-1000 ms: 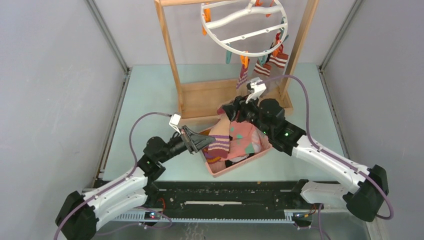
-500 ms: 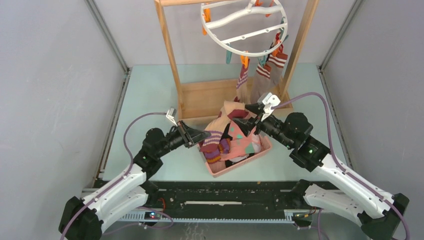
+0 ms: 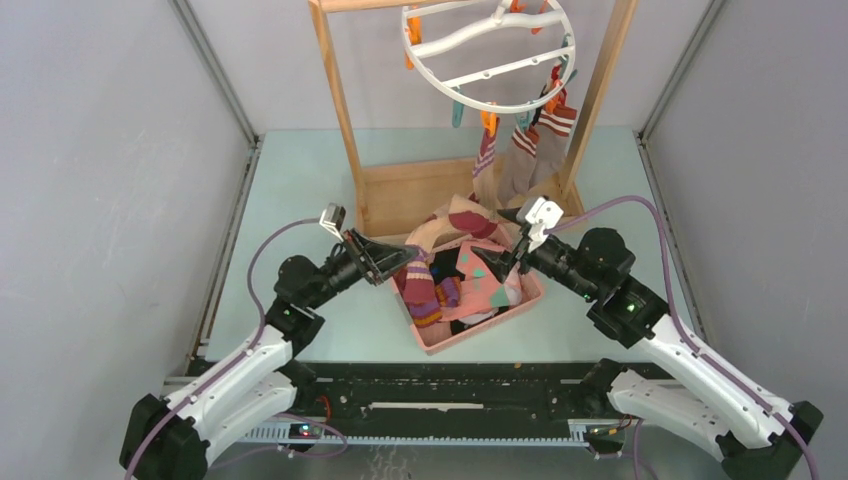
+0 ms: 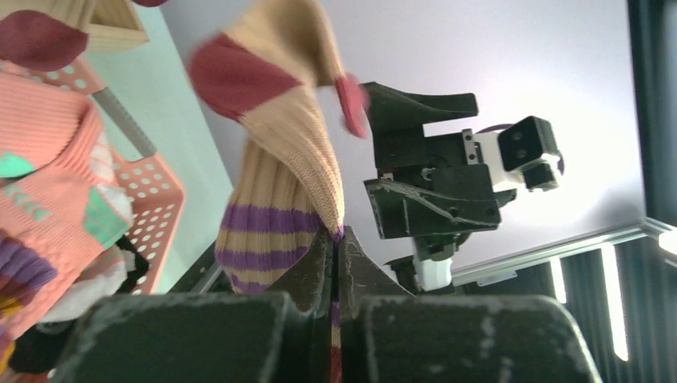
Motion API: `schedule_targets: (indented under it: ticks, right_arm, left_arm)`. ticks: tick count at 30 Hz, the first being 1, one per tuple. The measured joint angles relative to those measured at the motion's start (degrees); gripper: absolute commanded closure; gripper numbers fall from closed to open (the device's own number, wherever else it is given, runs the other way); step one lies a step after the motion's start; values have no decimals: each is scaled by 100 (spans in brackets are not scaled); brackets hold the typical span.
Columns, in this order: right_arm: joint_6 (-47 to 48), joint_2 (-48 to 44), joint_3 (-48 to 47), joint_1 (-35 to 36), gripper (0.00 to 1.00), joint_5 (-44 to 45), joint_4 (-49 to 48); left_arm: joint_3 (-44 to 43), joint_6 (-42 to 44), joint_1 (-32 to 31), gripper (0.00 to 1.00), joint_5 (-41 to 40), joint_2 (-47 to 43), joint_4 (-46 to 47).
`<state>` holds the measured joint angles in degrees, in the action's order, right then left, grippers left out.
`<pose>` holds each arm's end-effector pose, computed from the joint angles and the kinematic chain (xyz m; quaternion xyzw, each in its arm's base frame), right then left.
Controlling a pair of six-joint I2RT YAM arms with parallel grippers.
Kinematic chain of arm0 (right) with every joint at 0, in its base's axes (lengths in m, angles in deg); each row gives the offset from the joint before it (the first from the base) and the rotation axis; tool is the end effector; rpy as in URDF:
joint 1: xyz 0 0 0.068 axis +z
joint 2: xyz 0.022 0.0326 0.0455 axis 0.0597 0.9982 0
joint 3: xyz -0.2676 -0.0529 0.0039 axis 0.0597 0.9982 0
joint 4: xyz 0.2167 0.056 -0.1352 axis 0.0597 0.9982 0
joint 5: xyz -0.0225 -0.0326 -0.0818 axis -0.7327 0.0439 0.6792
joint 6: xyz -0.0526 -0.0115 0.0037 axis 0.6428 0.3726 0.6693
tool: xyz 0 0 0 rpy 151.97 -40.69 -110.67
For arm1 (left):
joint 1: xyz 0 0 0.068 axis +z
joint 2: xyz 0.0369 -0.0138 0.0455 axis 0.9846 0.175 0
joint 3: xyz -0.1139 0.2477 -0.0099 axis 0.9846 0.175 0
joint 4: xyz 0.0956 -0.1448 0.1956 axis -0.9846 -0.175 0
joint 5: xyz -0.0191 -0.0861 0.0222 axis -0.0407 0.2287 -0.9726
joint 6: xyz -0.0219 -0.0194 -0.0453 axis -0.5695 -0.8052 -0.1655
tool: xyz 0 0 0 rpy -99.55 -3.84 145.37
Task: Clip the socks to the hanger
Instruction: Pick up the sock from the bin.
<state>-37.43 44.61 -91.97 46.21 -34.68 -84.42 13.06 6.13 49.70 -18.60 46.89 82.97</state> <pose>0.1332 0.1322 0.3648 -0.3998 0.5905 0.2299 0.6622 0.1531 -0.1071 0.2770 -0.0993 0.6444 -0.6886 0.3173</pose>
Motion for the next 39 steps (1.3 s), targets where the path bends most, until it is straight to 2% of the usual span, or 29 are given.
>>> schedule_targets:
  ticks: [6,10,16,19,26,30,39]
  right_arm:
    - [-26,-177,20,-398,8,-22,-216]
    - [120,-205,22,-433,7,-345,-151]
    - [1399,-310,448,396,7,-1051,-66]
    - [1989,-166,621,802,7,-1102,-7]
    - [3141,422,627,1416,11,-125,-262]
    - [3484,551,632,1506,13,404,-660]
    - [3919,608,684,1725,17,715,-1622]
  left_arm:
    - [0,-540,37,100,-9,151,621]
    - [2,-778,90,100,-66,153,898]
    - [2,-1001,101,100,-208,181,1097]
    - [2,-1080,101,100,-234,221,1128]
    - [2,-1178,101,100,-232,225,1211]
    - [2,-1180,101,100,-223,225,1231]
    - [2,-1187,101,100,-177,225,1246]
